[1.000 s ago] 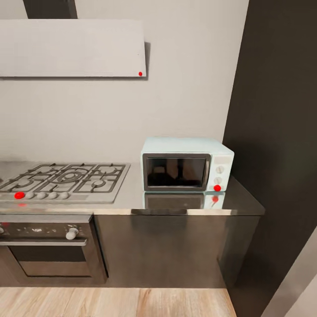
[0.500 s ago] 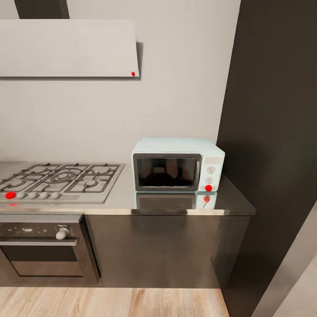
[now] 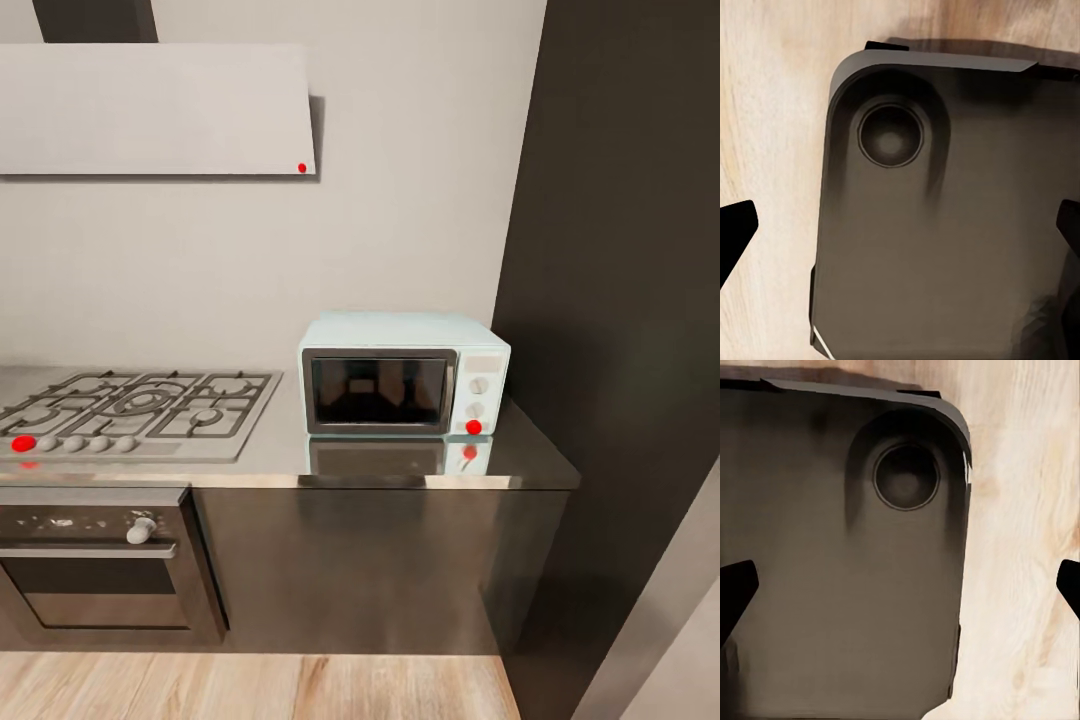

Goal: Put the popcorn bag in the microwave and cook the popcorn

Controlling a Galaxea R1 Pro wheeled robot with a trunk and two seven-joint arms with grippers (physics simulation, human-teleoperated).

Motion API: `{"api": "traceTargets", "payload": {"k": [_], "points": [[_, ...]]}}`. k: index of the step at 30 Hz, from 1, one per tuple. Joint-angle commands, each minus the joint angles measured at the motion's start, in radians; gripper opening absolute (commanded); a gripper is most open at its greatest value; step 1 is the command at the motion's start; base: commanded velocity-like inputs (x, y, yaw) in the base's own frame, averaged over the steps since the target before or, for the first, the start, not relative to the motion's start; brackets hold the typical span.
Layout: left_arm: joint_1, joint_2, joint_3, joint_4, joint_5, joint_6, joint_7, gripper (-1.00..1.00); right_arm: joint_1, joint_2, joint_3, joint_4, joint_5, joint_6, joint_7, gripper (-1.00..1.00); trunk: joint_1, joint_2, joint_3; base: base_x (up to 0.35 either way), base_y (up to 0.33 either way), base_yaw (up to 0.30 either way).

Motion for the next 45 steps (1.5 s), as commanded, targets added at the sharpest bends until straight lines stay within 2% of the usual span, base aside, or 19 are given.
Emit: {"api": "traceTargets", "payload": {"k": [1,2,4,6,7,10,13,15,16,21,22,24,27,32,34,36,39,41,45], "points": [[0.0,0.0,0.001,0.0,0.008,-0.002,0.0,1.0,0.0,-0.001,0.014,-0.007,0.017,-0.001,0.008,1.0,0.0,0.0,-0.001,0.0,0.0,0.0],[0.0,0.0,0.002,0.0,0.008,-0.002,0.0,1.0,-0.001,-0.002,0.016,-0.03,0.018,0.001,0.009,1.0,0.0,0.0,-0.001,0.0,0.0,0.0],[0.0,0.0,0.003,0.0,0.007,-0.002,0.0,1.0,-0.002,-0.002,0.016,-0.188,0.016,0.015,0.007,1.0,0.0,0.0,-0.001,0.0,0.0,0.0],[0.0,0.0,0.003,0.0,0.008,-0.002,0.001,1.0,-0.002,0.001,0.015,-0.385,0.016,0.092,0.007,1.0,0.0,0.0,-0.001,0.0,0.0,0.0],[0.0,0.0,0.003,0.0,0.008,-0.003,0.001,1.0,-0.003,0.002,0.014,-0.541,0.017,0.214,0.006,1.0,0.0,0.0,-0.001,0.0,0.0,0.0],[0.0,-0.001,0.003,0.0,0.007,-0.003,0.004,1.0,-0.004,0.012,0.012,-0.833,0.02,0.409,-0.001,1.0,0.0,0.0,-0.001,0.0,0.0,0.0],[0.0,-0.002,0.003,0.0,0.007,-0.004,0.006,1.0,-0.043,0.036,0.012,-1.066,0.021,0.541,-0.004,1.0,0.0,0.0,-0.001,0.0,0.0,0.0],[0.0,-0.001,0.003,0.0,0.007,-0.005,0.007,1.0,-0.097,0.06,0.012,-1.121,0.019,0.593,-0.004,1.0,0.0,0.0,-0.001,0.0,0.0,0.0],[0.0,-0.001,0.003,0.0,0.007,-0.006,0.007,1.0,-0.165,0.083,0.012,-1.146,0.019,0.633,-0.004,1.0,0.0,0.0,-0.001,0.0,0.0,0.0],[0.0,-0.001,0.003,0.0,0.008,-0.007,0.007,1.0,-0.367,0.12,0.01,-1.193,0.018,0.723,-0.026,1.0,0.0,0.0,-0.001,0.0,0.0,0.0],[0.0,-0.001,0.003,0.0,0.008,-0.007,0.007,1.0,-0.4,0.125,0.009,-1.261,0.019,0.774,-0.055,1.0,0.0,0.0,-0.001,0.0,0.0,0.0],[0.0,-0.002,0.003,0.0,0.008,-0.007,0.007,1.0,-0.416,0.128,0.009,-1.387,0.019,0.889,-0.091,1.0,0.0,0.0,-0.001,0.0,0.0,0.0],[0.0,-0.002,0.003,0.0,0.008,-0.007,0.007,1.0,-0.442,0.127,0.009,-1.504,0.02,1.0,-0.113,1.0,0.0,0.0,-0.001,0.0,0.0,0.0],[0.0,-0.002,0.003,0.0,0.008,-0.007,0.008,1.0,-0.563,0.128,0.008,-1.563,0.02,1.123,-0.14,1.0,0.0,0.0,-0.001,0.0,0.0,0.0],[0.0,-0.002,0.003,0.0,0.008,-0.007,0.007,1.0,-0.626,0.128,0.007,-1.567,0.021,1.135,-0.158,1.0,0.0,0.0,-0.001,0.0,0.0,0.0],[0.0,-0.002,0.003,0.0,0.008,-0.007,0.007,1.0,-0.641,0.129,0.007,-1.565,0.02,1.11,-0.173,1.0,0.0,0.0,-0.001,0.0,0.0,0.0],[0.0,-0.001,0.003,0.0,0.008,-0.006,0.007,1.0,-0.649,0.131,0.007,-1.551,0.02,0.978,-0.183,1.0,0.0,0.0,-0.001,0.0,0.0,0.0],[0.0,-0.001,0.003,0.0,0.009,-0.006,0.008,1.0,-0.639,0.15,0.011,-1.532,0.02,0.813,-0.195,1.0,0.0,0.0,-0.001,0.0,0.0,0.0],[0.0,0.0,0.003,0.0,0.01,-0.004,0.007,1.0,-0.634,0.16,0.015,-1.399,0.012,0.723,-0.193,1.0,0.0,0.0,-0.001,0.0,0.0,0.0]]}}
